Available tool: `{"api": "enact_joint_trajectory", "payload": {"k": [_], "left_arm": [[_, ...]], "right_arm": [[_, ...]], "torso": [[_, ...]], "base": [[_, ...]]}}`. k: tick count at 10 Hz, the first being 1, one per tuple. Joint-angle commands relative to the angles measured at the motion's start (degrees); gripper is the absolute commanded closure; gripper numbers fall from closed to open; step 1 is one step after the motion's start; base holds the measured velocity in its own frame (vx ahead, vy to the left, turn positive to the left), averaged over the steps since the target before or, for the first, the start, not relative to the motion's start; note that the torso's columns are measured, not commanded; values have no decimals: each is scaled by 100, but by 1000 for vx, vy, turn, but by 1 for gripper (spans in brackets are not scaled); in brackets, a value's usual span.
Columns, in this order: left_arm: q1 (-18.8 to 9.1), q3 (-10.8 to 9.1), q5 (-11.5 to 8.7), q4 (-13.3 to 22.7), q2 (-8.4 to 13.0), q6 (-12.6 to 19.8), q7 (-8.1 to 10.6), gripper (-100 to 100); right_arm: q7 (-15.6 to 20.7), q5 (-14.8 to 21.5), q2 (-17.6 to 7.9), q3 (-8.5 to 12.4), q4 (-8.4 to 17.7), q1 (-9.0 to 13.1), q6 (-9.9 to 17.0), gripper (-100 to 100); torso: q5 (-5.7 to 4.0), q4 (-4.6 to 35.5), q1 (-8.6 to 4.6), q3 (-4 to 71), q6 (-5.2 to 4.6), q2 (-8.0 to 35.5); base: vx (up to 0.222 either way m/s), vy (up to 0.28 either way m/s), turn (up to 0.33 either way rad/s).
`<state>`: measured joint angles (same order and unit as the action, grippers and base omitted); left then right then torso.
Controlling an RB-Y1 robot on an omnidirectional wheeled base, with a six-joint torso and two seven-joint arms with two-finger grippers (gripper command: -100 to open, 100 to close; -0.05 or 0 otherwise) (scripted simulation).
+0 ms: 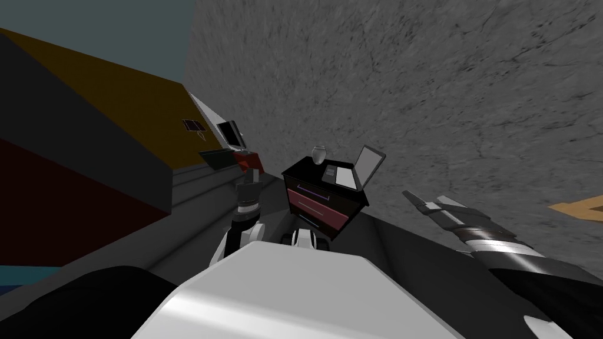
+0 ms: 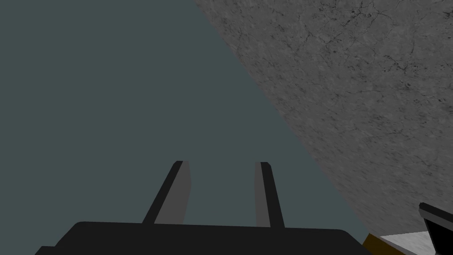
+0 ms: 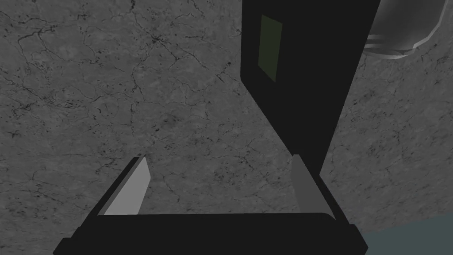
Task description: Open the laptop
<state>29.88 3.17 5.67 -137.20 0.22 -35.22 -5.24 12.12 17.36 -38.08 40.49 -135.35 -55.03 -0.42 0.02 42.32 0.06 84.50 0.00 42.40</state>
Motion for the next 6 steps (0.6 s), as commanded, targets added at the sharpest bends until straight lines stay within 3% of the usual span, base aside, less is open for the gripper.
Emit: {"api": "enact_joint_trajectory", "payload": {"k": [1,6], "left_arm": [[0,0,0,0,0,0,0,0],[0,0,0,0,0,0,0,0]], "right_arm": [[75,168,-439,413,-5,-298,277,-100],[180,423,-1170,1094,-27,-793,687,-100]], "torso": [[-3,-2,-11,4,-1,-7],[-3,-2,-9,5,0,-8]], "base": [[80,91,36],[83,95,29]]}}
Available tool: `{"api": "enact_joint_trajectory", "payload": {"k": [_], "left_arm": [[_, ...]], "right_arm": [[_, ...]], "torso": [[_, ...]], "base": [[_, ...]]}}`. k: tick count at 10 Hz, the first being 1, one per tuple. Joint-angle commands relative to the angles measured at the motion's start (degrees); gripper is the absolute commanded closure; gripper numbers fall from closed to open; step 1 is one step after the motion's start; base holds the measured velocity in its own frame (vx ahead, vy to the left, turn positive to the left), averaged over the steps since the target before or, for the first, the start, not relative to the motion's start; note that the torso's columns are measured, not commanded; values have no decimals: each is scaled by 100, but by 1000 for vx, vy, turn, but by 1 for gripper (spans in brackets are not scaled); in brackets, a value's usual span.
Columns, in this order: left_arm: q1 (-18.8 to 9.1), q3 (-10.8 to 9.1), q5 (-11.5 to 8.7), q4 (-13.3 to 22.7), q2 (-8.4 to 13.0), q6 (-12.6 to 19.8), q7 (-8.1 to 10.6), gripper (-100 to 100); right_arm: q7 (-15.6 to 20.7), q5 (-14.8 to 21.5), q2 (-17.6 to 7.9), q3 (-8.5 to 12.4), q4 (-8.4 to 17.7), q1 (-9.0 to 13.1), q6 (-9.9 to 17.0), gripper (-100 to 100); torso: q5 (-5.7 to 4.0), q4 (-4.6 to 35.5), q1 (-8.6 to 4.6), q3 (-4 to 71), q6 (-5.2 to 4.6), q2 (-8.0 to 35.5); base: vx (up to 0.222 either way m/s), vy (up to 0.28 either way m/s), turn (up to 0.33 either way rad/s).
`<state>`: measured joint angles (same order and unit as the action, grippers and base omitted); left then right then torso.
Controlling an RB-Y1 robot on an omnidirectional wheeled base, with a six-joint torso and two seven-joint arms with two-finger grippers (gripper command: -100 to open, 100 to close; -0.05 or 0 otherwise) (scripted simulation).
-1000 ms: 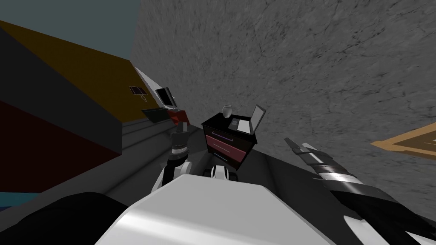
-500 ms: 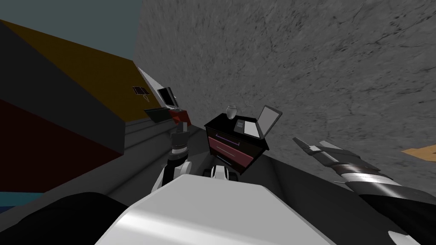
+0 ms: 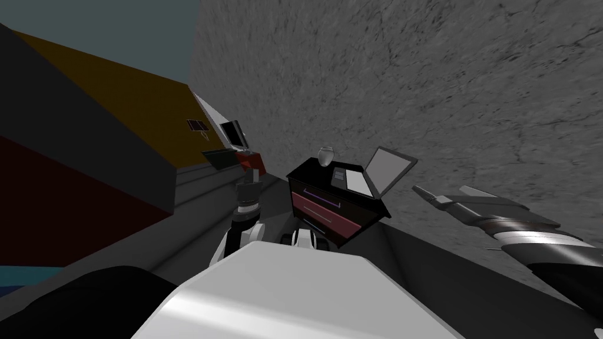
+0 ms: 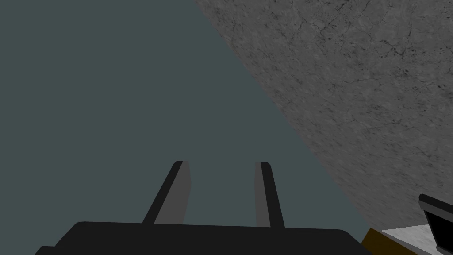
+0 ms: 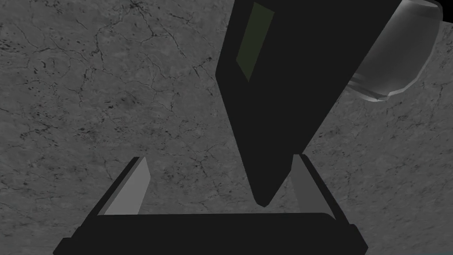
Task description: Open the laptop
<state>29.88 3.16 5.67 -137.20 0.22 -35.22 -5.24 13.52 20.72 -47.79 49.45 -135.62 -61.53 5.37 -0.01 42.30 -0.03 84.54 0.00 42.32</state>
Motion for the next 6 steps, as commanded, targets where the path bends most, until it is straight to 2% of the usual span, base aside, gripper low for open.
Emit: {"api": "enact_joint_trajectory", "payload": {"k": [1,5,6], "left_arm": [[0,0,0,0,0,0,0,0],[0,0,0,0,0,0,0,0],[0,0,0,0,0,0,0,0]], "right_arm": [[57,127,-322,307,-7,-223,174,-100],[113,261,-752,665,-52,-490,383,-100],[100,232,-677,613,-57,-458,350,-100]], "torso": [[0,-1,-1,1,-1,-2],[1,0,3,0,-1,0],[1,-1,3,1,0,-2]], "base": [[65,66,22],[48,56,21],[20,24,4]]}}
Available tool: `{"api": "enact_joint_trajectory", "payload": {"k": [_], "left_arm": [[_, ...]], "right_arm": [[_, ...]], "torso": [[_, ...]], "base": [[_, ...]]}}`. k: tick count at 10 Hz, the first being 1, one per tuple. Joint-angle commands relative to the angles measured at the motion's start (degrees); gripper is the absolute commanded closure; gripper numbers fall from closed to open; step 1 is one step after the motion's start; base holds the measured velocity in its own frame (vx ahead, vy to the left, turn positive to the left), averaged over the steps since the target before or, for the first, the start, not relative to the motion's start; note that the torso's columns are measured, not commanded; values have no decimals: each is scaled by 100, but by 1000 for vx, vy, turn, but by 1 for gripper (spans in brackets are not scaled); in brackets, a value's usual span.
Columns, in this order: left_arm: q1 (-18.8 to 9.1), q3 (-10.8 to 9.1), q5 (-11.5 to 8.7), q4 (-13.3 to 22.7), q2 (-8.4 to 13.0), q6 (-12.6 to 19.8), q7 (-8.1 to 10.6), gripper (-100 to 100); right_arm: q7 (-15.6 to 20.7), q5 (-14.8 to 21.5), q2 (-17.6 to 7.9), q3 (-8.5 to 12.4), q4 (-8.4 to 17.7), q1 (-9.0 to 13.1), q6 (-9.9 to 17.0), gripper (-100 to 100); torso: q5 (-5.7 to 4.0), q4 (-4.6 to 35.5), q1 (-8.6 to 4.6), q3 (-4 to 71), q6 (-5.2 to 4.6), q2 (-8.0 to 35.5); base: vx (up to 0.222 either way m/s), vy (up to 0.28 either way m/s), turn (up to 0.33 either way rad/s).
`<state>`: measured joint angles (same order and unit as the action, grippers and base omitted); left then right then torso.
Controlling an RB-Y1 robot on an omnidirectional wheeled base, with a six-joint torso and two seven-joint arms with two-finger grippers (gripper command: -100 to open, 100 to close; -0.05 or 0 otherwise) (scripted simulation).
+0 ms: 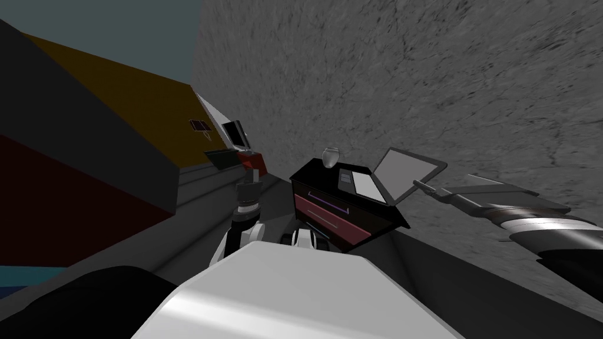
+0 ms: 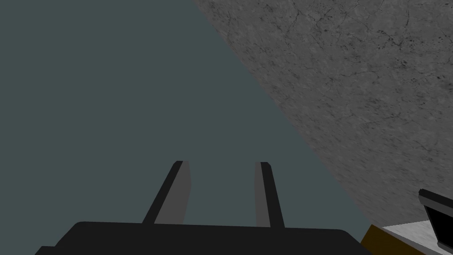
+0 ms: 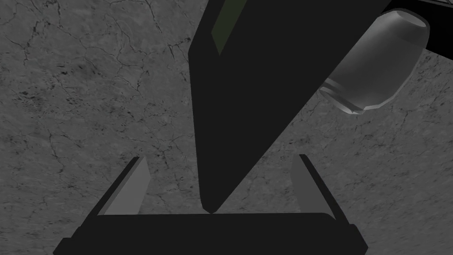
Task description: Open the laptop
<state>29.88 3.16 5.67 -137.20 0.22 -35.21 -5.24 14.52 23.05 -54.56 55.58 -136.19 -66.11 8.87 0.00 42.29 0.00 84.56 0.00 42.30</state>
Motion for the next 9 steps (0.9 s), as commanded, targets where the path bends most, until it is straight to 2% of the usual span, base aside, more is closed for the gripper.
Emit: {"api": "enact_joint_trajectory", "payload": {"k": [1,2,3,4,6,9], "left_arm": [[0,0,0,0,0,0,0,0],[1,-1,0,0,1,0,0,0],[0,-1,0,0,1,0,0,0],[0,-1,0,0,1,0,0,0],[0,0,0,0,0,0,0,0],[0,0,0,0,0,0,0,0]], "right_arm": [[-63,-82,-105,176,-60,-131,74,-100],[-25,-44,-64,95,-58,-83,58,-100],[-34,-51,-70,108,-66,-92,74,100],[83,94,-212,263,-162,-375,182,100],[200,238,-355,419,-258,-659,292,100],[374,454,-568,653,-403,-1085,457,100]], "torso": [[-4,2,-10,-4,-1,6],[-6,-3,-20,7,-1,-14],[-5,-3,-11,4,1,-4],[-1,3,1,-6,0,9],[15,-2,37,-2,6,-1],[-3,-13,13,5,12,-13]], "base": [[84,-20,-35],[53,-14,-7],[7,-2,3],[33,46,-46],[46,66,-44],[35,62,-30]]}}
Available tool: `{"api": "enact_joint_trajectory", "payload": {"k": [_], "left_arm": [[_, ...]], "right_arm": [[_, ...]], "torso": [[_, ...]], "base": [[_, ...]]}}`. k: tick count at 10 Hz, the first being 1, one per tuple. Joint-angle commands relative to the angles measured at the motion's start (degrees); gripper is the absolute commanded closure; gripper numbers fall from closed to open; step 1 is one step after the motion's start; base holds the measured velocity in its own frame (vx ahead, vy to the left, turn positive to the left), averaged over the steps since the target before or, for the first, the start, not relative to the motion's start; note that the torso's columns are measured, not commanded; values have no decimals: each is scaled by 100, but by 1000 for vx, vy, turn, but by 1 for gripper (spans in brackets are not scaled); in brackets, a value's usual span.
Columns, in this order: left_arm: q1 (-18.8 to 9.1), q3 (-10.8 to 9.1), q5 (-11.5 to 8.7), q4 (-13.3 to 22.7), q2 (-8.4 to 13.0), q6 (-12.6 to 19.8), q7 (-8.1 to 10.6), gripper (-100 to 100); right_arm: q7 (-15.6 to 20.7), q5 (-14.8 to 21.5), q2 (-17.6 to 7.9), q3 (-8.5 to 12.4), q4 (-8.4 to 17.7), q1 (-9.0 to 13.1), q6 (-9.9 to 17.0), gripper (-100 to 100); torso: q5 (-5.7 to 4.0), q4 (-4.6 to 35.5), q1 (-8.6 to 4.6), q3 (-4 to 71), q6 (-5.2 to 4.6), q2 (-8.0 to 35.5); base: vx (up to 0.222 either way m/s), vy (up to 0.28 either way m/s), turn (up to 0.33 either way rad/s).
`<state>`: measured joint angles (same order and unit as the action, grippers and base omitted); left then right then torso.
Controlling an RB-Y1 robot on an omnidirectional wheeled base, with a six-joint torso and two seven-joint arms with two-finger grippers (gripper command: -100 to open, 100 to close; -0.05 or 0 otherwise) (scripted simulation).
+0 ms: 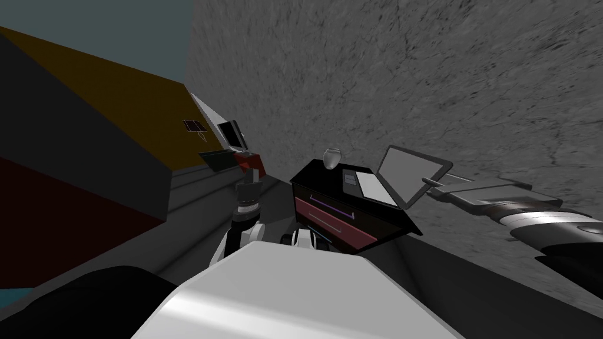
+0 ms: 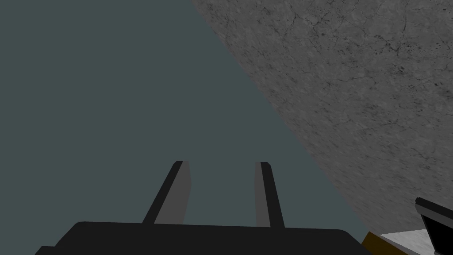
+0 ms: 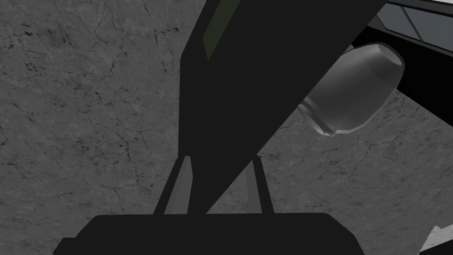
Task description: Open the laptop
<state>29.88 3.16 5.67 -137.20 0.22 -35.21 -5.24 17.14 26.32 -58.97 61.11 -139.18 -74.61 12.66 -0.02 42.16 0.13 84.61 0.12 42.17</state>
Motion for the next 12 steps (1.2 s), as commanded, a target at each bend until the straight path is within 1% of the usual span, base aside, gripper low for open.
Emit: {"api": "enact_joint_trajectory", "payload": {"k": [1,3,4,5,12], "left_arm": [[0,0,0,0,0,0,0,0],[0,0,0,0,0,0,0,0],[0,0,0,0,0,0,0,0],[0,0,0,0,0,0,0,0],[0,0,0,0,0,0,0,0]], "right_arm": [[170,199,-199,178,-153,-377,132,100],[286,343,-342,334,-250,-661,242,100],[235,289,-283,307,-208,-575,192,100],[403,526,-539,352,-244,-877,454,100],[948,1325,-1416,495,-339,-1992,1362,100]], "torso": [[-4,-1,-8,3,-2,-4],[-3,1,-16,7,-4,-6],[1,5,-13,4,-8,-1],[2,13,-23,-4,-11,14],[8,15,-6,-6,-11,15]], "base": [[39,55,-32],[35,67,-23],[17,36,-5],[24,46,-42],[28,71,-30]]}}
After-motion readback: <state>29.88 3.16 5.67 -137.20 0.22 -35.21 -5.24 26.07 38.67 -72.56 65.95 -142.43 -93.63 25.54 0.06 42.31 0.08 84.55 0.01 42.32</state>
